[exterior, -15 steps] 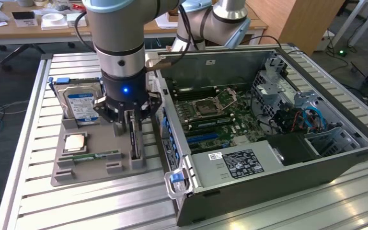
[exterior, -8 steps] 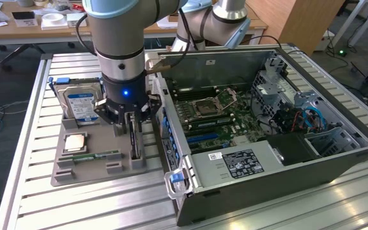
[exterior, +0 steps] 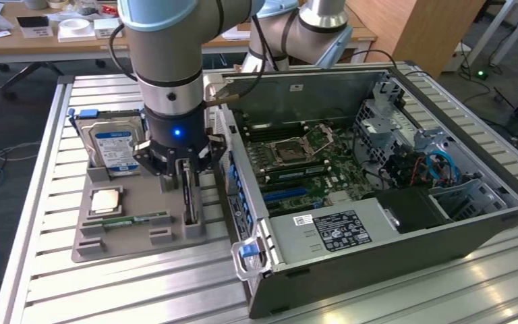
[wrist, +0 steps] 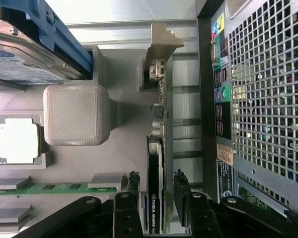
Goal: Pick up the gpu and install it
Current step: 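Pick up the gpu and move the gpu toward the slot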
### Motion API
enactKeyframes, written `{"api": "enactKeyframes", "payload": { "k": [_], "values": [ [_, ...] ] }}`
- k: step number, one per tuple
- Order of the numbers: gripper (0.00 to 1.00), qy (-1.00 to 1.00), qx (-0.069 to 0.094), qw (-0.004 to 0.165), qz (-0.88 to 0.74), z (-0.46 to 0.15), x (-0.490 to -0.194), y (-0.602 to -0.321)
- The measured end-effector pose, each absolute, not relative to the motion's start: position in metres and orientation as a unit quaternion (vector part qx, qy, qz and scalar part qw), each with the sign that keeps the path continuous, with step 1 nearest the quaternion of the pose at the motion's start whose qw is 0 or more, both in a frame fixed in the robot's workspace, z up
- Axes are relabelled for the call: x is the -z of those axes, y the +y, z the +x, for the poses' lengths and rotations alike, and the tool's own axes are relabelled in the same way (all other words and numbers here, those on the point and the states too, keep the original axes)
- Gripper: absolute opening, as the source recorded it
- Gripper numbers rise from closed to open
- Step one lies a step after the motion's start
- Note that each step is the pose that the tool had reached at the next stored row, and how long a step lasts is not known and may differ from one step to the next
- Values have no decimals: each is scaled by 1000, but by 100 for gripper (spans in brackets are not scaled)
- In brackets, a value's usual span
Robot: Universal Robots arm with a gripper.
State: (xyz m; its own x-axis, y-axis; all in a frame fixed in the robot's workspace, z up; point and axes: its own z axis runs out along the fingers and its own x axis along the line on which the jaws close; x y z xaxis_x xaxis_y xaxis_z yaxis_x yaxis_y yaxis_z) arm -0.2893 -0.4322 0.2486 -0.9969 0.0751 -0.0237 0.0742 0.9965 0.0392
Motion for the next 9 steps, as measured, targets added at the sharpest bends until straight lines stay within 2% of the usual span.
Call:
{"api": "enactKeyframes", "payload": {
  "k": [9],
  "values": [
    [42, 999, -19, 13, 37, -291, -240, -426]
  ]
}}
